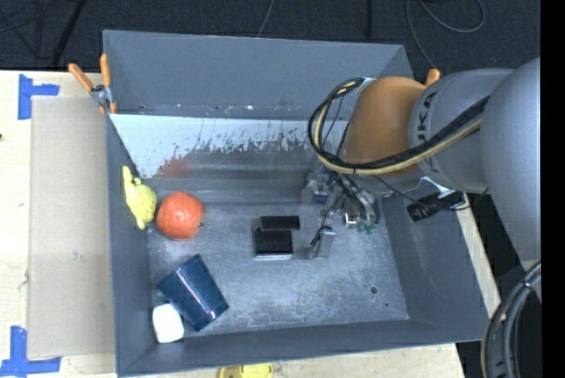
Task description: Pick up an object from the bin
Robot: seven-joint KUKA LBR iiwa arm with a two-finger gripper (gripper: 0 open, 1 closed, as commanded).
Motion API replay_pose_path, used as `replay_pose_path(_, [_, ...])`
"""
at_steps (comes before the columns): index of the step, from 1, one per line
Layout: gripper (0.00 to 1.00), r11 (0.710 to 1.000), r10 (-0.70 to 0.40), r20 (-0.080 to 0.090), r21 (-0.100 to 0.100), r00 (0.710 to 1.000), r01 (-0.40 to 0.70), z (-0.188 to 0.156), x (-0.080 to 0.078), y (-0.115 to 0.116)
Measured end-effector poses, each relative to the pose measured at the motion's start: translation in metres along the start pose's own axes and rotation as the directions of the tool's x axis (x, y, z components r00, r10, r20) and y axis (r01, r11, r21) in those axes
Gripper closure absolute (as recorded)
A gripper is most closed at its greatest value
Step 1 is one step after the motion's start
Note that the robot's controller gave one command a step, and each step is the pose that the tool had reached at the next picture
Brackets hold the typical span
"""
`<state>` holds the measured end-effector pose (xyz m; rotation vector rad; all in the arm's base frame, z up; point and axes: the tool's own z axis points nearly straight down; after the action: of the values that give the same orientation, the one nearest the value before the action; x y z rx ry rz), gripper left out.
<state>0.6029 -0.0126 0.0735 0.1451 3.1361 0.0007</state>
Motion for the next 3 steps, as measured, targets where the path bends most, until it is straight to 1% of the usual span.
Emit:
replay_pose_path(1, [0.00, 0.997, -0.082, -0.004, 0.000, 0.997, 0.082, -0.011, 0.024, -0.007])
replay_pose_path(2, [0.00, 0.950, -0.311, -0.003, 0.001, 0.950, 0.311, -0.007, 0.031, 0.024])
replay_pose_path(3, [0.00, 0.969, -0.247, 0.000, -0.002, 0.969, 0.247, 0.001, 0.024, 0.055])
